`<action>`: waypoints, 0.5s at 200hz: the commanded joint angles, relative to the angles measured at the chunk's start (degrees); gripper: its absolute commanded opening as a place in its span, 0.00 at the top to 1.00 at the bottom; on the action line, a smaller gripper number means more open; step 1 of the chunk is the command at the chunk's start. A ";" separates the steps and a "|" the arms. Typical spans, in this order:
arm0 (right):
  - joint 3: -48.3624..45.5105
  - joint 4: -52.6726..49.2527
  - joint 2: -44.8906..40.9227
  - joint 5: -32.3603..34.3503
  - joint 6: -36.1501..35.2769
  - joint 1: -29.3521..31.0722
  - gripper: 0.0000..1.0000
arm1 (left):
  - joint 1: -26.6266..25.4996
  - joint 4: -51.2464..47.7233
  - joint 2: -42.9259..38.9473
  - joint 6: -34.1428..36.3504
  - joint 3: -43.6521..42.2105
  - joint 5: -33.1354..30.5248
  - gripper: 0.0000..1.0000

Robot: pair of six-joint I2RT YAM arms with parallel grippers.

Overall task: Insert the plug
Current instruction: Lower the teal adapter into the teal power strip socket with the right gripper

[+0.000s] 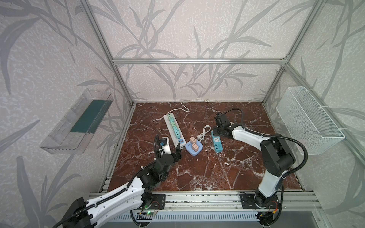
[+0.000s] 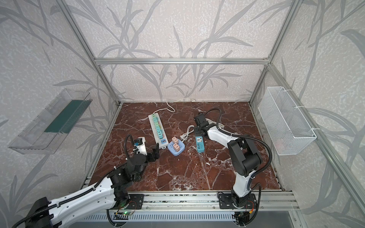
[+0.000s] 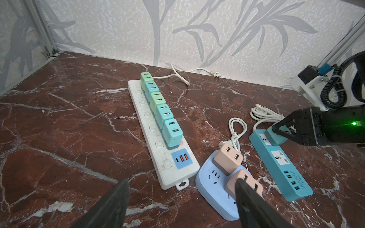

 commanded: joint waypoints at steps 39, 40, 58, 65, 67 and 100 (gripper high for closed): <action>-4.26 -18.82 9.78 -8.21 -0.07 1.54 1.00 | 0.36 -2.56 -0.98 -2.22 1.09 0.26 0.17; -4.23 -18.74 9.78 -8.20 -0.02 1.58 1.00 | 0.36 -2.65 -1.01 -2.21 1.13 0.35 0.17; -4.23 -18.16 9.43 -9.16 0.38 1.32 1.00 | 0.32 -3.50 -1.28 -2.20 1.68 0.78 0.18; -4.25 -18.38 8.90 -9.14 0.59 1.27 1.00 | 0.36 -3.77 -1.45 -2.30 1.73 0.85 0.18; -4.33 -18.34 8.72 -9.09 0.70 1.26 1.00 | 0.36 -3.81 -1.52 -2.32 1.77 0.87 0.17; -3.81 -18.64 3.51 -10.14 1.04 1.27 0.78 | 0.36 -5.84 -3.62 -2.60 2.34 1.16 0.18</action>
